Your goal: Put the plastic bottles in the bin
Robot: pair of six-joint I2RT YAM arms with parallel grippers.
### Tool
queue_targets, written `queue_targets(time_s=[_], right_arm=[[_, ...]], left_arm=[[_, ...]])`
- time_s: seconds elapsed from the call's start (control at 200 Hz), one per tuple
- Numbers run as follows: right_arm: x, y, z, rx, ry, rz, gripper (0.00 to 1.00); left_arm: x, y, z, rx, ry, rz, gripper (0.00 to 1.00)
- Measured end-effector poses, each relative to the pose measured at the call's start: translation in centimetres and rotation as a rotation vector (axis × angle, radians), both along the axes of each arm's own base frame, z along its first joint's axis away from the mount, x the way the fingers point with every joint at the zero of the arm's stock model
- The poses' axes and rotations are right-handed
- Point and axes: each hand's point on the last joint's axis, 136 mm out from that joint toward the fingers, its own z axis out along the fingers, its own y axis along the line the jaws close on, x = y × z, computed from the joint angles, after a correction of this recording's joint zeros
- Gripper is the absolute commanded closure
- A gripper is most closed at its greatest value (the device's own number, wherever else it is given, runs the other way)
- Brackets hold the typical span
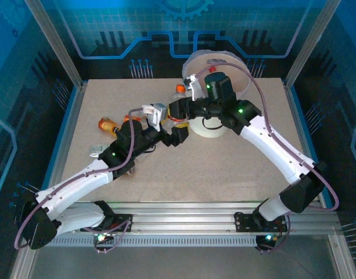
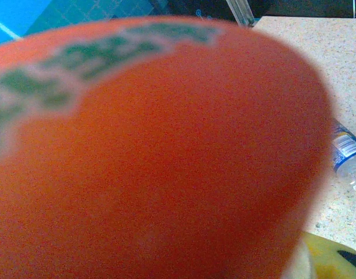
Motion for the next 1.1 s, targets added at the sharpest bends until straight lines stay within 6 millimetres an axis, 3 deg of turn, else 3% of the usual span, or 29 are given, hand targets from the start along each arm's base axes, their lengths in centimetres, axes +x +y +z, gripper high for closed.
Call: queue_targets(time_s=[0.165,0.335,0.48,0.58,0.725,1.101], right_arm=[[1.1,-0.1,1.4,-0.039,-0.035,-0.024,0.59],[2.9,-1.2,5.1,-0.100,-0.142,-0.087,0.59],[5.5,-4.0,8.4,-0.148,-0.235,-0.184,0.59],[8.0,-6.6,9.2,-0.204,-0.270,-0.271,0.59],[11.5,-10.0,7.9,-0.318,-0.274,-0.376,0.57],[18.5,-17.2,0.1,-0.689,-0.233,-0.528,0.58]], left_arm=[[0.0,0.0,0.1,-0.001,-0.002,0.000,0.01],[-1.0,1.0,1.1,-0.026,-0.031,0.008,0.01],[-2.0,2.7,1.4,-0.045,-0.056,0.048,0.01],[-2.2,3.7,0.8,-0.046,-0.056,0.081,0.01],[-2.3,4.9,-0.4,-0.032,-0.042,0.131,0.01],[-2.4,6.4,-2.2,0.001,-0.007,0.199,0.01]])
